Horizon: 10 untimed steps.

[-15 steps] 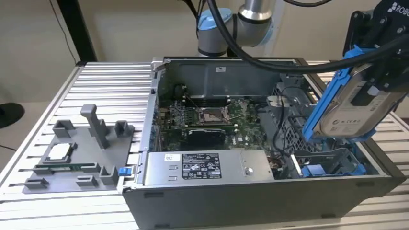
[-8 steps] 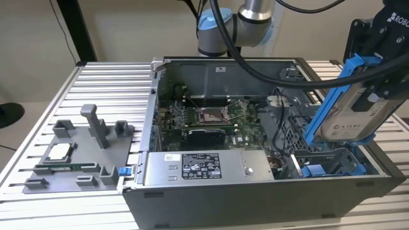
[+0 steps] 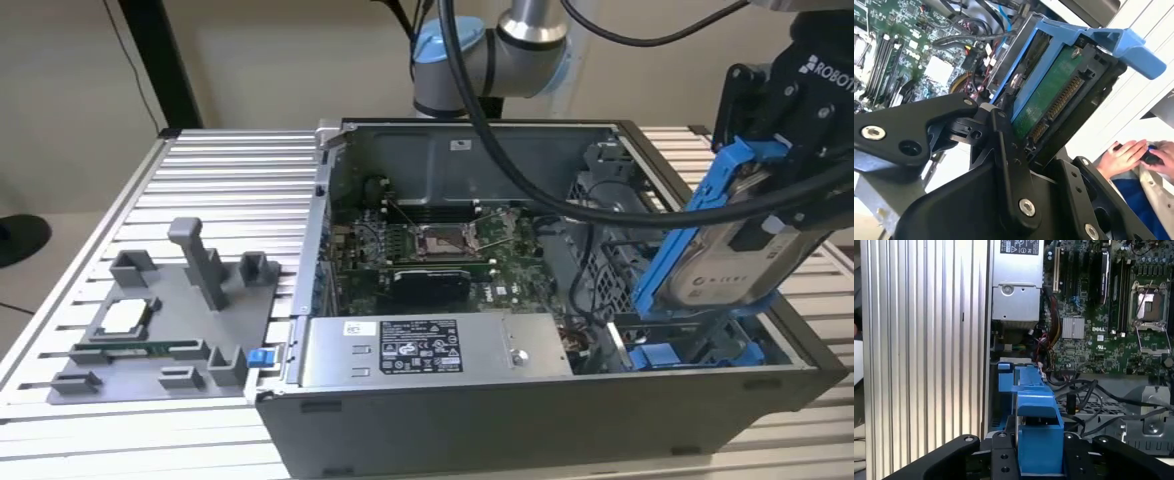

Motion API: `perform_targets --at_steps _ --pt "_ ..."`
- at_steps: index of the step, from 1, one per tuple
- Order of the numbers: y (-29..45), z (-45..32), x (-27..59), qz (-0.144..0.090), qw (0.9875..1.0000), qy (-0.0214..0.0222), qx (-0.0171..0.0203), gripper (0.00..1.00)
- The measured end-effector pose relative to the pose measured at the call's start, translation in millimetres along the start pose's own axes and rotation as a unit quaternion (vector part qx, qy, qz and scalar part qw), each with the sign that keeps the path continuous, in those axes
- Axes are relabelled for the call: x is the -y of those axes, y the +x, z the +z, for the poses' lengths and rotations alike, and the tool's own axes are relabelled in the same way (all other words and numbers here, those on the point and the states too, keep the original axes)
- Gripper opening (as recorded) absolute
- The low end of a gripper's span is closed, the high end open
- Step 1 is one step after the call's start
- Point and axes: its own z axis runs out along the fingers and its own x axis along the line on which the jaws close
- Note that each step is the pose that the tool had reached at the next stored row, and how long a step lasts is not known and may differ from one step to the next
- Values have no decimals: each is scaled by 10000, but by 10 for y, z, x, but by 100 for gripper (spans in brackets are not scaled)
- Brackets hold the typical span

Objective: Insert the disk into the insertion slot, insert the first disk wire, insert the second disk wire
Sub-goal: 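Insert the disk into the insertion slot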

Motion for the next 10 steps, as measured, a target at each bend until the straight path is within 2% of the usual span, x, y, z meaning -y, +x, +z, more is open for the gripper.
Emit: perform_targets --at_steps 5,10 --pt "37 90 1 -15 10000 0 26 0" --pt "41 158 2 -56 10000 10 50 0"
